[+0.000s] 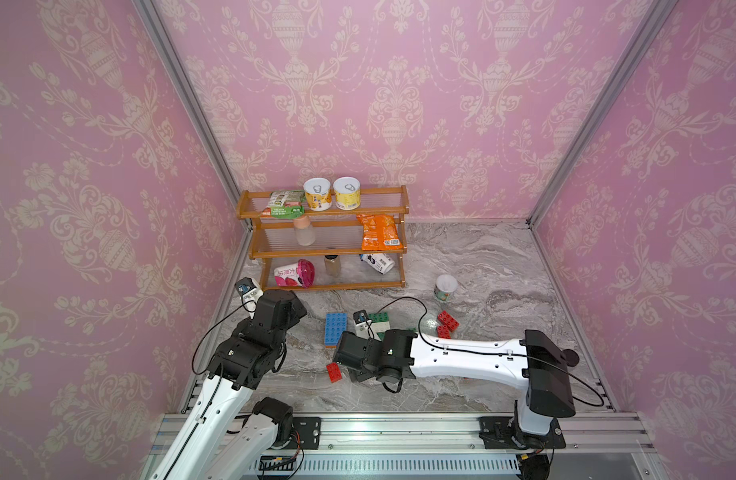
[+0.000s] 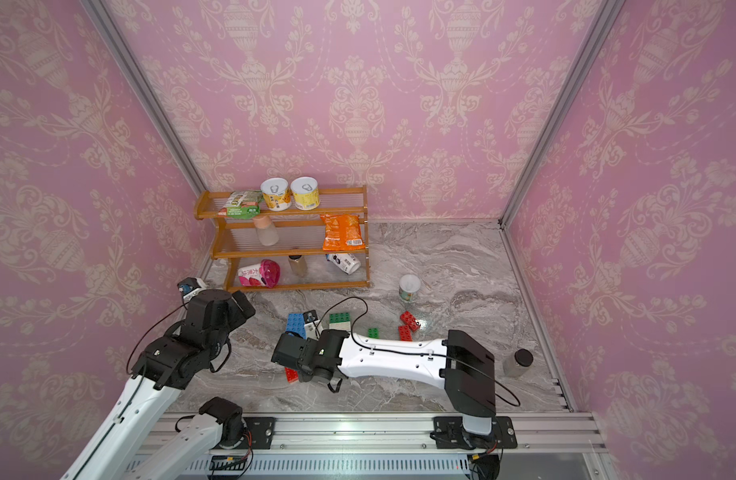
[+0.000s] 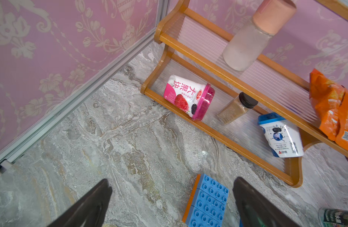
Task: Assemble a rectangle with lego
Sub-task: Pick up the lego brick from the center of the board.
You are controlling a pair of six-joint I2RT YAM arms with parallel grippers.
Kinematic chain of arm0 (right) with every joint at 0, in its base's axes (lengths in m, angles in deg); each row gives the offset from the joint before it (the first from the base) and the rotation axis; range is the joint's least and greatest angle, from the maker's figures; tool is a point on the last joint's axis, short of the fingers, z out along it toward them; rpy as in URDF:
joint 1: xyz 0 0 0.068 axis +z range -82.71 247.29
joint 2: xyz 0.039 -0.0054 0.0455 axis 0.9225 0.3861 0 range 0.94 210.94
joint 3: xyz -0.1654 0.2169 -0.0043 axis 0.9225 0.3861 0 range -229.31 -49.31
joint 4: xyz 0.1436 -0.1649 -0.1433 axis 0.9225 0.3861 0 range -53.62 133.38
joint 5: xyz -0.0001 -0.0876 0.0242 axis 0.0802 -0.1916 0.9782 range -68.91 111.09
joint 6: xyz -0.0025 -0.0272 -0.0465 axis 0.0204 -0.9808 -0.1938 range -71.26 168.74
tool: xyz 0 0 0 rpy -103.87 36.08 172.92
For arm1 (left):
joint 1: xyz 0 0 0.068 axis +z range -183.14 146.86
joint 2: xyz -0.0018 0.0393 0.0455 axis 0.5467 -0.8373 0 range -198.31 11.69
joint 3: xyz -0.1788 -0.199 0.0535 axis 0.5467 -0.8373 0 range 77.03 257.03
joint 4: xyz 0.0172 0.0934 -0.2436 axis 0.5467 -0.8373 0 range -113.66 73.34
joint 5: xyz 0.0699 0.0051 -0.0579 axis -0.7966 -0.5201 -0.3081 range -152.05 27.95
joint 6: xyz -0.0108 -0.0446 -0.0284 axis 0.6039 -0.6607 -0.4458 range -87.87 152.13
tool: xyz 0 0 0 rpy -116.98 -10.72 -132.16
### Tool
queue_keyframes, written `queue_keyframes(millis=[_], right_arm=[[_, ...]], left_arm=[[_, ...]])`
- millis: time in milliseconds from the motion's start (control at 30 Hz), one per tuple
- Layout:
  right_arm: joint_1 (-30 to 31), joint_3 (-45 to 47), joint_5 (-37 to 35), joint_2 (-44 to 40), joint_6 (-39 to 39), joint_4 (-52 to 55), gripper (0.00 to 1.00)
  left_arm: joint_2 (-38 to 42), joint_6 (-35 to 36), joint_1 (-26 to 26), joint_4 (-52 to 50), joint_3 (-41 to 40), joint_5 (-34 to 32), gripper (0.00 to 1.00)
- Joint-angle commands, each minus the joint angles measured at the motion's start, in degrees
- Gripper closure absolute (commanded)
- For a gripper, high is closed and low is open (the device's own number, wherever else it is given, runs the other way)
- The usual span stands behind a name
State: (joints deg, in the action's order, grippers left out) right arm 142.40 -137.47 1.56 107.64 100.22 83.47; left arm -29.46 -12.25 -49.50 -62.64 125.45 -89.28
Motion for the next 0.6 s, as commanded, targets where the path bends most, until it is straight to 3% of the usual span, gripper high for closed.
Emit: queue_keyframes(millis=[0, 167, 367, 567], right_arm=[[0.3, -4.4, 4.0, 3.5, -3.3, -0.5, 0.21], [0.3, -12.3, 7.9, 11.7, -5.9, 1.5, 0.24], [0.3, -22.5, 11.1, 21.1, -7.8, 5.7, 0.25], [0.2, -31.7, 9.0, 28.6, -7.7, 13.0, 0.26]], left_arm=[[1.2, 1.8, 5.5, 0.7, -1.9, 5.0, 0.01], [2.1, 1.2, 13.6, 2.5, -3.8, 10.1, 0.01], [3.9, 0.0, 14.2, 3.5, -5.4, 10.8, 0.01], [6.5, -0.3, 14.2, 3.5, -8.2, 10.2, 0.01]])
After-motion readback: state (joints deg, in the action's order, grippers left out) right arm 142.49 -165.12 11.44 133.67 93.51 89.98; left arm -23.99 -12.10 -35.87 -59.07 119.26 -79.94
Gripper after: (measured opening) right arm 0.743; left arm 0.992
